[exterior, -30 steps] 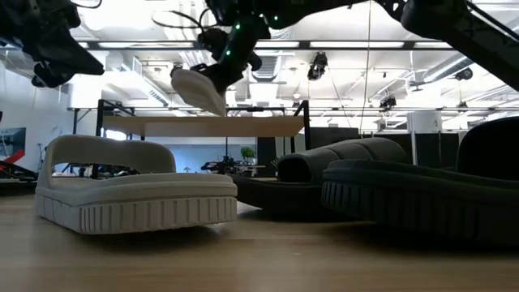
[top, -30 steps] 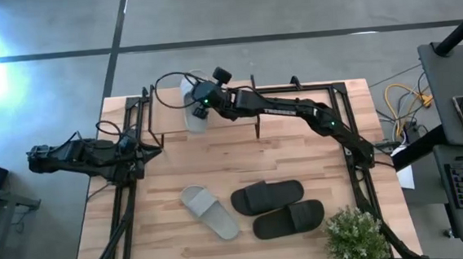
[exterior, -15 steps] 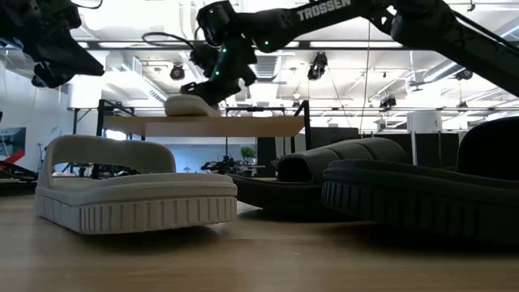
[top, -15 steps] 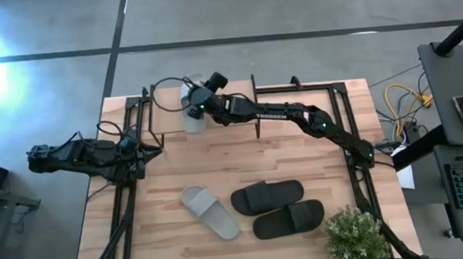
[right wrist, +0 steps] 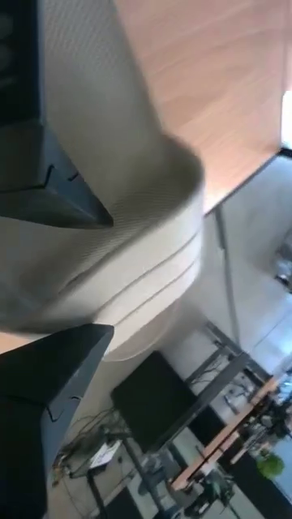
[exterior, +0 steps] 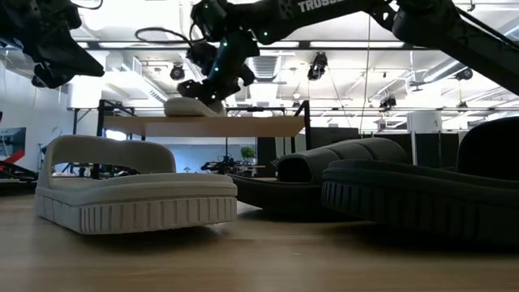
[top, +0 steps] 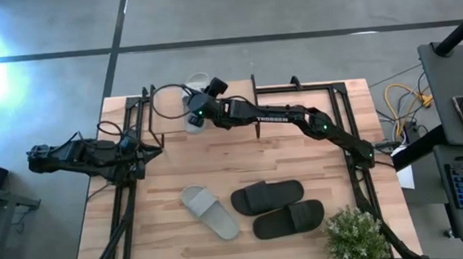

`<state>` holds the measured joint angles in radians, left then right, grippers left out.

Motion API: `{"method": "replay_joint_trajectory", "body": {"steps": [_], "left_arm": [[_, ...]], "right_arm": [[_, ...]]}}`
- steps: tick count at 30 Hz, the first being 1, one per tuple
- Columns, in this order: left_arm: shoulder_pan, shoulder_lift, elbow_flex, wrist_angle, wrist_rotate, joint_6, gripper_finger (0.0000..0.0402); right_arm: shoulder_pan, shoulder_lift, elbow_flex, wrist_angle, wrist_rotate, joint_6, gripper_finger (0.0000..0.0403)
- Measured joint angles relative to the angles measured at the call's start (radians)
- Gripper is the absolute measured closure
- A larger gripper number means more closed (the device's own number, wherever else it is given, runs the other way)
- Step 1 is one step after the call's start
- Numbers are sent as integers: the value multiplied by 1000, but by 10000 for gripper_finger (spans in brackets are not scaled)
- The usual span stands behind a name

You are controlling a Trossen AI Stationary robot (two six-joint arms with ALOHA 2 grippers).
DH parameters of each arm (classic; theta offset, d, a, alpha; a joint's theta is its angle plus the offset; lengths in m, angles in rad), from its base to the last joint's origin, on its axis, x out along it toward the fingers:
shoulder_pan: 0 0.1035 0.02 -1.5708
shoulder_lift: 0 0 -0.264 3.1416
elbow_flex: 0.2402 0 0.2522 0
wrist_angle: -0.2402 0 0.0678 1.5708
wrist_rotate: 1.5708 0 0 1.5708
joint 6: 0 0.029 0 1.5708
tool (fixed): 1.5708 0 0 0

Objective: Pick and place slides into the shelf
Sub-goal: Put the top gray slides on the shelf, then put the gray slides on the shelf

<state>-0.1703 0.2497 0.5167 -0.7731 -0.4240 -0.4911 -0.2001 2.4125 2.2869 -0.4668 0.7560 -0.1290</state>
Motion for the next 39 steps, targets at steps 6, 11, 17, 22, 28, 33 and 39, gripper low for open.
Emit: {"method": "replay_joint_trajectory", "body": {"steps": [6,11,17,22,28,33,39], "left_arm": [[0,3,0,0,0,0,364],[0,3,0,0,0,0,364],[-1,3,0,1,0,0,364],[-1,6,-2,3,5,0,364],[-1,40,-6,13,53,1,364],[0,84,-6,37,112,1,364],[-5,204,25,99,227,37,384]], "right_arm": [[24,-12,61,-163,23,12,209],[26,-61,64,-143,-78,82,209],[40,-127,63,-190,-128,102,209],[75,-231,67,-341,-471,175,209],[180,-257,62,-674,-601,71,209],[275,-265,59,-813,-591,52,209],[346,-272,52,-844,-477,232,209]]}}
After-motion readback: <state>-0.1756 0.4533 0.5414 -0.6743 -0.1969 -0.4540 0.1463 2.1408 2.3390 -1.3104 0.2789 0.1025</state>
